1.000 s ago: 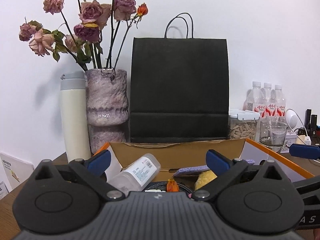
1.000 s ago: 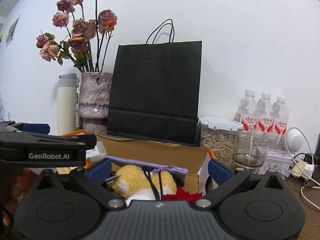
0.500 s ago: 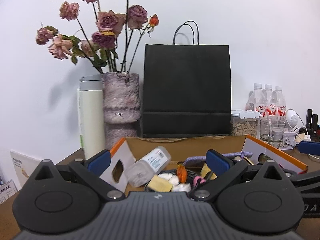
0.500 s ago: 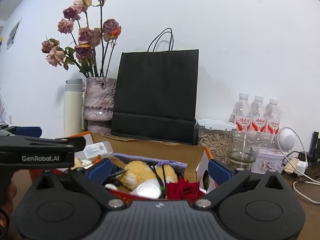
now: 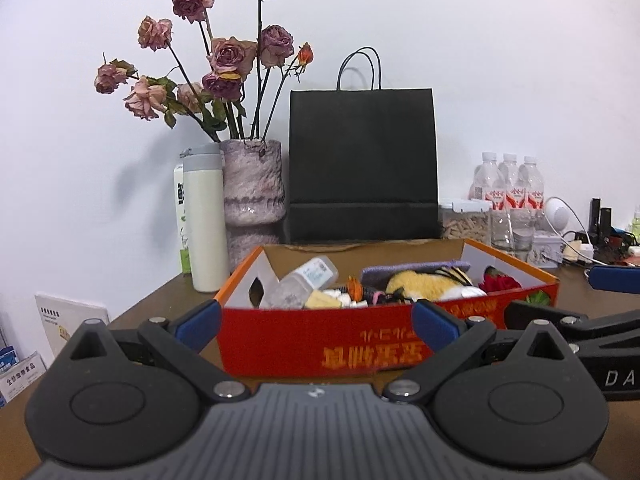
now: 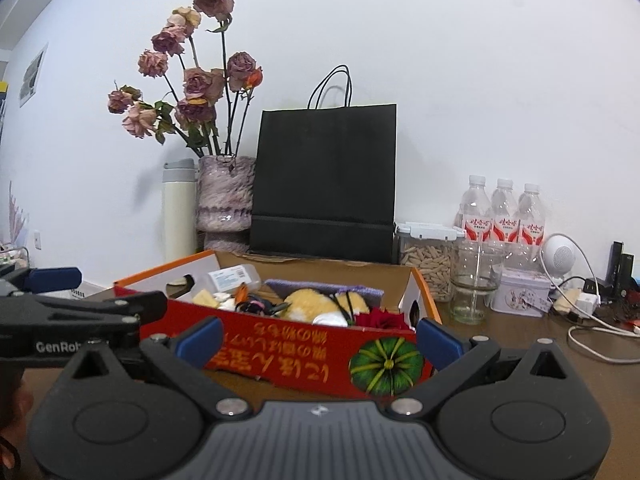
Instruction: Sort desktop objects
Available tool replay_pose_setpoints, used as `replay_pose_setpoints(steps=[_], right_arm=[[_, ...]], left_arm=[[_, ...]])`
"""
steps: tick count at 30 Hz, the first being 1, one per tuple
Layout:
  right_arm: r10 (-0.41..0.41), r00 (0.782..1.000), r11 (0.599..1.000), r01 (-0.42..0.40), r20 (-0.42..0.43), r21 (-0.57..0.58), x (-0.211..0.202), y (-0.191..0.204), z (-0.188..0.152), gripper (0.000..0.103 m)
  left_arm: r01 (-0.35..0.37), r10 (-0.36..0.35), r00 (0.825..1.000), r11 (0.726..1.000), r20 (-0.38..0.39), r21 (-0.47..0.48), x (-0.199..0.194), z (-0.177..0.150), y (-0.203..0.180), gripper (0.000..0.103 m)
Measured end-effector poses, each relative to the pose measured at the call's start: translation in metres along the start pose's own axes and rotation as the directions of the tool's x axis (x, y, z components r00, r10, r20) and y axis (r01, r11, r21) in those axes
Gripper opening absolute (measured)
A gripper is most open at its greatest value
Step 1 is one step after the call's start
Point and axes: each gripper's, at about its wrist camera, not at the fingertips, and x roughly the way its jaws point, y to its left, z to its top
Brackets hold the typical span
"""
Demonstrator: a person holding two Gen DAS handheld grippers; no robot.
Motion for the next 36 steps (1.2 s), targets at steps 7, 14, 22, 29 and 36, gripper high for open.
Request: replay_pose_setpoints(steps=[7,14,22,29,36], right_arm=[[0.006,1.0,1.0,-0.006,-0.017,0.004,-0.023,0.008,-0.004,0.103],[-0.001,1.0,1.0,0.002,-0.024,0.012,-0.041,0.014,-0.007,0.103],[-0.017,0.999,1.0,0.018,-0.03,0.019,-0.05,0.017,-0.009,0.103],[-0.016,0.999,1.0,0.016,-0.036,0.021,-0.049,0.017,-0.009,0.103],[-0.016,0.999,1.0,0.016,-0.032,0.018,-0.049,0.018,-0.009,0.103]], left_arm=[[-0.009,0.009,1.0,1.0,-0.011,0.008,-0.024,-0.005,0.002,0.103],[-0.009,0.009,1.0,1.0,-0.007,0.014,-0.044,-0.009,0.004,0.103],[-0.001,0.001,1.0,1.0,-0.017,0.008,-0.049,-0.01,0.005,0.103],[0.003,-0.003,1.0,1.0,-0.023,0.007,-0.048,-0.011,0.005,0.103],[0.001,-0.001,1.0,1.0,-0.02,0.009,-0.048,-0.011,0.005,0.103]])
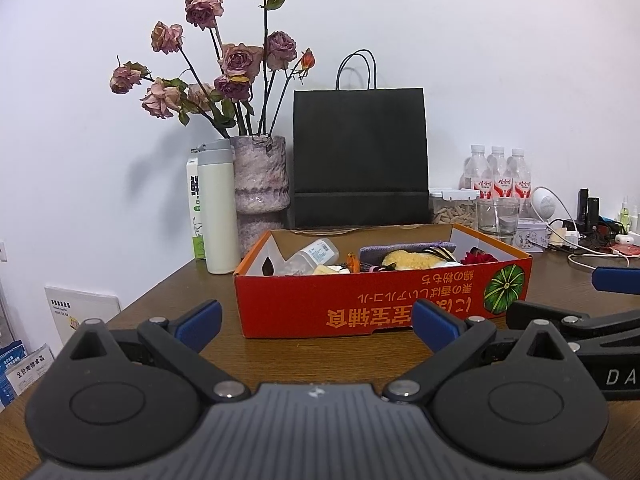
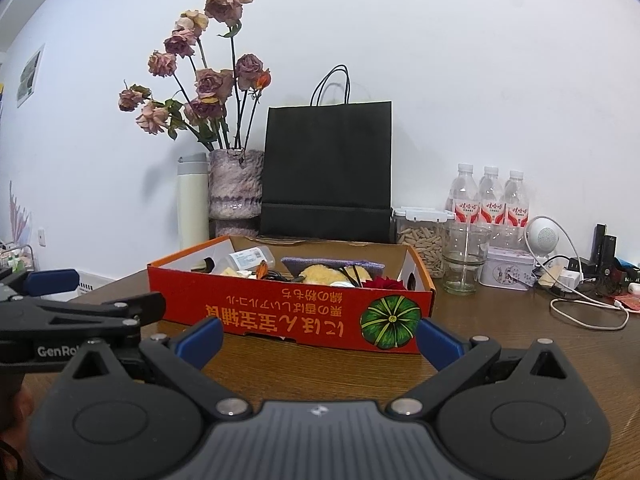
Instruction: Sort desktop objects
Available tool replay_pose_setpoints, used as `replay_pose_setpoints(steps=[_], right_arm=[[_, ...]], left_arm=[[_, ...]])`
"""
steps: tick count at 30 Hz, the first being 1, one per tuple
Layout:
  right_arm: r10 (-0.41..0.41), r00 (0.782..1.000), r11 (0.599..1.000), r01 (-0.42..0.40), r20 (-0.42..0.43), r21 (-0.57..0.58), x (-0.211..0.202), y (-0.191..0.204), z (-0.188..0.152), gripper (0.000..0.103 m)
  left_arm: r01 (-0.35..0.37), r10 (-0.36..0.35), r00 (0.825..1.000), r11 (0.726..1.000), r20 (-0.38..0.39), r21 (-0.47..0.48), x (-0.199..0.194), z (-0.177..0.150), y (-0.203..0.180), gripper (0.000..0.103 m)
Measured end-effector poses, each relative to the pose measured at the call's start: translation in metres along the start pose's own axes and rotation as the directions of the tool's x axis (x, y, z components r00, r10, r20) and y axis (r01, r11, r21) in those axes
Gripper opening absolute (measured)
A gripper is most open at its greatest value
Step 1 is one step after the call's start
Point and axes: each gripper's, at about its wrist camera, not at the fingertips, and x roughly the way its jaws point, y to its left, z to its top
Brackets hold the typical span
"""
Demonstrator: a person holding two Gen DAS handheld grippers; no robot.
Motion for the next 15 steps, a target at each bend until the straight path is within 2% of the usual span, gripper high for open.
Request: replay_pose_setpoints(steps=[15], right_arm=[[0.0,1.0,1.0,0.0,0.003,-0.005,-0.0012,0.0013,0.0002,0.103]], left_arm=[[-0.001,0.001,1.0,1.0,-0.002,0.0,-0.0001,0.0007,0.0011,0.103]])
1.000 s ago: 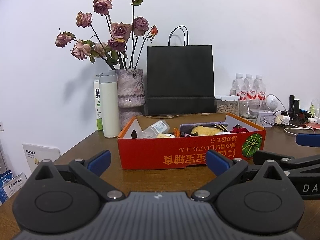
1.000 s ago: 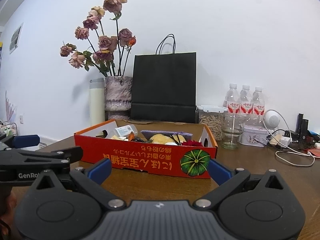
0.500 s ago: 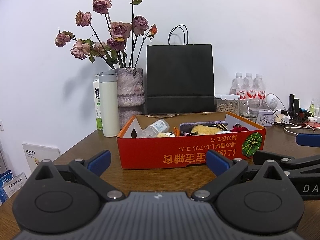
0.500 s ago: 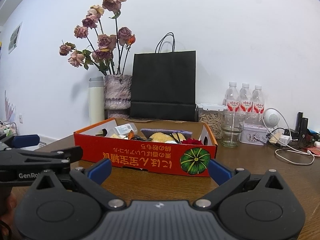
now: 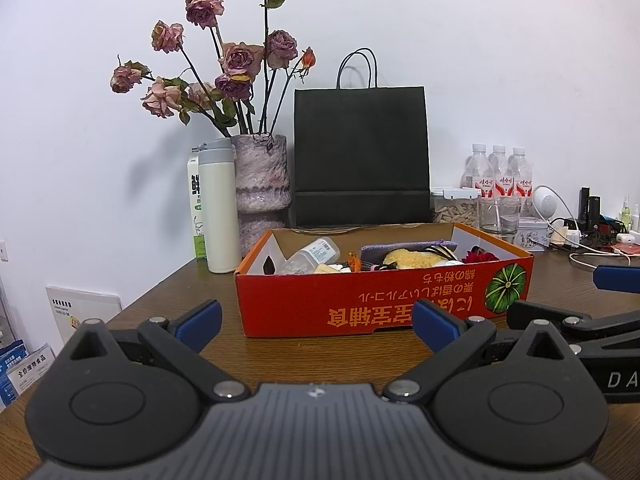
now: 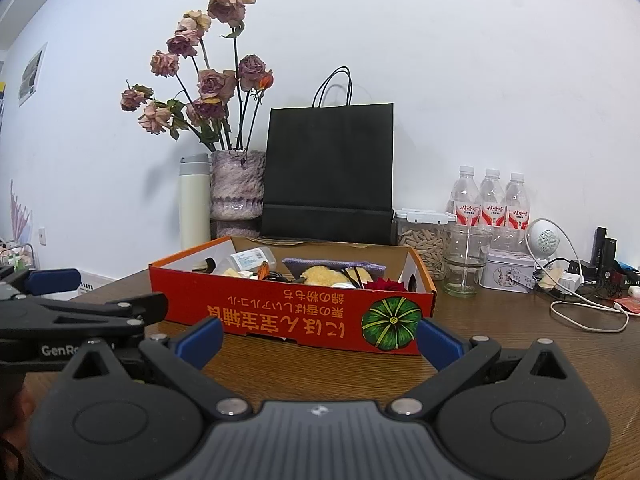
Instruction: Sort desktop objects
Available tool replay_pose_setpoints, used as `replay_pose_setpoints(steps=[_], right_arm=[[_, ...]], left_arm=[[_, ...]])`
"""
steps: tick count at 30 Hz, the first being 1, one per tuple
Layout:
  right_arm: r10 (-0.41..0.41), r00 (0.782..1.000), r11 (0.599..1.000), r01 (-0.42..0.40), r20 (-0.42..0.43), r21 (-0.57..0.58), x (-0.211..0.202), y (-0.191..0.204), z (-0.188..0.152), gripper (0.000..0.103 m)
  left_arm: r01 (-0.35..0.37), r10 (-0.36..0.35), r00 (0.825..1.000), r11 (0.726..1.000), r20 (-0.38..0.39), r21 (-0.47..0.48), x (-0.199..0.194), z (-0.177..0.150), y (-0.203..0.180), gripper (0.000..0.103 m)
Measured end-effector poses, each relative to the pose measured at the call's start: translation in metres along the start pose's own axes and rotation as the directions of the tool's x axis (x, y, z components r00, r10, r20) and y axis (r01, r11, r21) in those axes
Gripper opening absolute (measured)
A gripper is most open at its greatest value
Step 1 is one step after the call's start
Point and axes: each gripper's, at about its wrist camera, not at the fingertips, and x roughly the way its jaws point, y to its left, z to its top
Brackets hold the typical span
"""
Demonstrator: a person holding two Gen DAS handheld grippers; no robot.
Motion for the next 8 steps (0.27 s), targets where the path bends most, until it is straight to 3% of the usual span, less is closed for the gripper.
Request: replay_pose_setpoints(steps=[8], right_arm=[[-0.001,1.0,1.0,0.001,0.0,-0.004,0.0003,0.0,-0.0003,0.103]], left_arm=[[-0.006,0.006,1.0,1.0,-0.004,0.005,0.0003,-0.0003,0.0007,0.103]])
